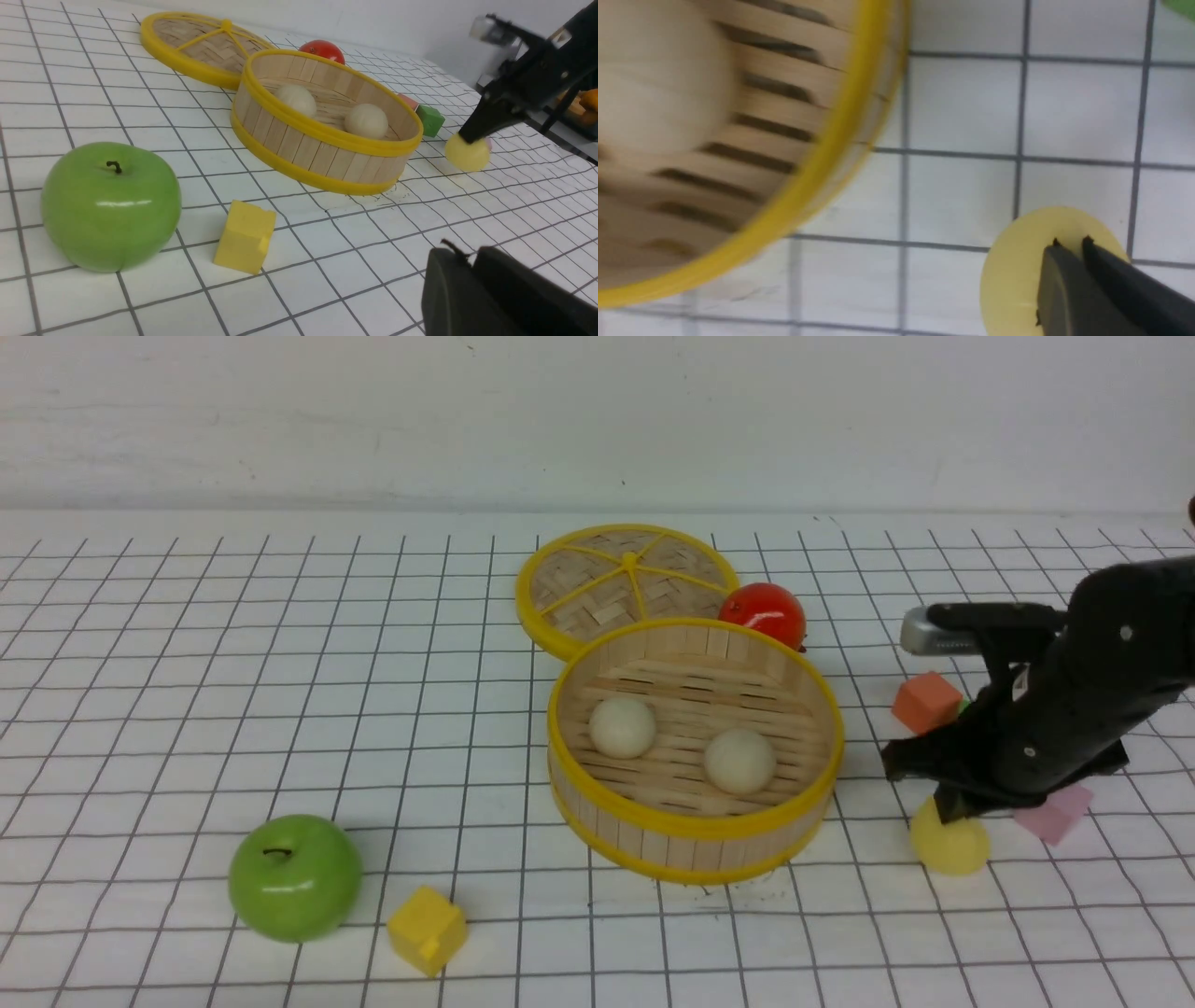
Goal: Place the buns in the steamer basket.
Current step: Use the right arm to grab a steamed stuffed bun, then use the right arm to put the steamed stuffed bun into the steamer
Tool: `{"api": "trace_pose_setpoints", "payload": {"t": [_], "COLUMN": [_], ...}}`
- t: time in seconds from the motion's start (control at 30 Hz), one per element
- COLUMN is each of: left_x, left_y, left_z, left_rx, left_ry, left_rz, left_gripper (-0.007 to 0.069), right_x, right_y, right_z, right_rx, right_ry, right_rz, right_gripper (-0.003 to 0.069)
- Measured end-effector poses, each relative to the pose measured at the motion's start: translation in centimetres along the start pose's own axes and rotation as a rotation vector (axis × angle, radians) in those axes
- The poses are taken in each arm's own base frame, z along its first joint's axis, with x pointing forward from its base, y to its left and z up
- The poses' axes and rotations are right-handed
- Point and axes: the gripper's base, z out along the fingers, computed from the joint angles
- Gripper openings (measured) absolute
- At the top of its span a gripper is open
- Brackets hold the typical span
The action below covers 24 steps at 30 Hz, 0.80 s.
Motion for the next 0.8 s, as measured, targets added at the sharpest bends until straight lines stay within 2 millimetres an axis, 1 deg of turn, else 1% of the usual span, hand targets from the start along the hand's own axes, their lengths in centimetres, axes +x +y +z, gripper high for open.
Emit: {"api": "trace_pose_setpoints", "payload": {"t": [0.03, 0.07, 0.17, 0.2, 0.23, 0.27, 0.3, 0.33, 0.37, 0.4, 0.43, 0.47, 0.5, 0.53, 0.57, 0.6, 0.67, 0.73, 0.77, 0.8], "left_x": [0.0, 0.0, 0.0, 0.0, 0.0, 0.0, 0.0, 0.0, 0.0, 0.0, 0.0, 0.0, 0.0, 0.0, 0.0, 0.0, 0.0, 0.0, 0.0, 0.0], "left_y": [0.0, 0.0, 0.0, 0.0, 0.0, 0.0, 0.0, 0.0, 0.0, 0.0, 0.0, 0.0, 0.0, 0.0, 0.0, 0.0, 0.0, 0.0, 0.0, 0.0], "left_z": [0.0, 0.0, 0.0, 0.0, 0.0, 0.0, 0.0, 0.0, 0.0, 0.0, 0.0, 0.0, 0.0, 0.0, 0.0, 0.0, 0.0, 0.0, 0.0, 0.0], "left_rx": [0.000, 0.000, 0.000, 0.000, 0.000, 0.000, 0.000, 0.000, 0.000, 0.000, 0.000, 0.000, 0.000, 0.000, 0.000, 0.000, 0.000, 0.000, 0.000, 0.000], "left_ry": [0.000, 0.000, 0.000, 0.000, 0.000, 0.000, 0.000, 0.000, 0.000, 0.000, 0.000, 0.000, 0.000, 0.000, 0.000, 0.000, 0.000, 0.000, 0.000, 0.000], "left_rz": [0.000, 0.000, 0.000, 0.000, 0.000, 0.000, 0.000, 0.000, 0.000, 0.000, 0.000, 0.000, 0.000, 0.000, 0.000, 0.000, 0.000, 0.000, 0.000, 0.000], "left_gripper": [0.0066, 0.0069, 0.0071, 0.0072, 0.0074, 0.0074, 0.0074, 0.0074, 0.0075, 0.0078, 0.0078, 0.0080, 0.0080, 0.0081, 0.0081, 0.0083, 0.0085, 0.0089, 0.0090, 0.0090], "right_x": [-0.1, -1.0, -2.9, -3.5, -4.3, -5.1, -5.8, -5.8, -6.4, -7.4, -7.5, -8.2, -8.6, -8.9, -9.0, -9.4, -9.7, -9.8, -9.8, -9.8], "right_y": [0.3, 1.5, 4.1, 4.8, 5.8, 6.3, 6.8, 6.8, 7.2, 7.7, 7.8, 8.1, 8.2, 8.4, 8.4, 8.6, 8.8, 8.9, 8.9, 8.9], "right_z": [-0.4, -2.1, -4.6, -5.0, -4.9, -4.9, -4.4, -4.1, -3.6, -1.7, -1.0, 1.0, 2.2, 3.4, 3.5, 5.2, 6.7, 7.6, 7.9, 7.9], "right_rx": [-0.004, -0.030, -0.084, -0.100, -0.119, -0.129, -0.136, -0.135, -0.140, -0.145, -0.144, -0.149, -0.152, -0.155, -0.159, -0.168, -0.180, -0.183, -0.183, -0.183], "right_ry": [-0.006, -0.063, -0.182, -0.210, -0.242, -0.265, -0.276, -0.270, -0.279, -0.272, -0.264, -0.257, -0.257, -0.259, -0.263, -0.270, -0.276, -0.275, -0.273, -0.274], "right_rz": [-0.007, -0.030, -0.092, -0.106, -0.121, -0.127, -0.133, -0.133, -0.137, -0.131, -0.129, -0.118, -0.113, -0.106, -0.101, -0.085, -0.063, -0.055, -0.054, -0.054], "right_gripper": [0.0000, 0.0000, 0.0005, 0.0006, 0.0007, 0.0007, 0.0008, 0.0008, 0.0008, 0.0008, 0.0009, 0.0014, 0.0018, 0.0025, 0.0026, 0.0041, 0.0079, 0.0137, 0.0178, 0.0186]}}
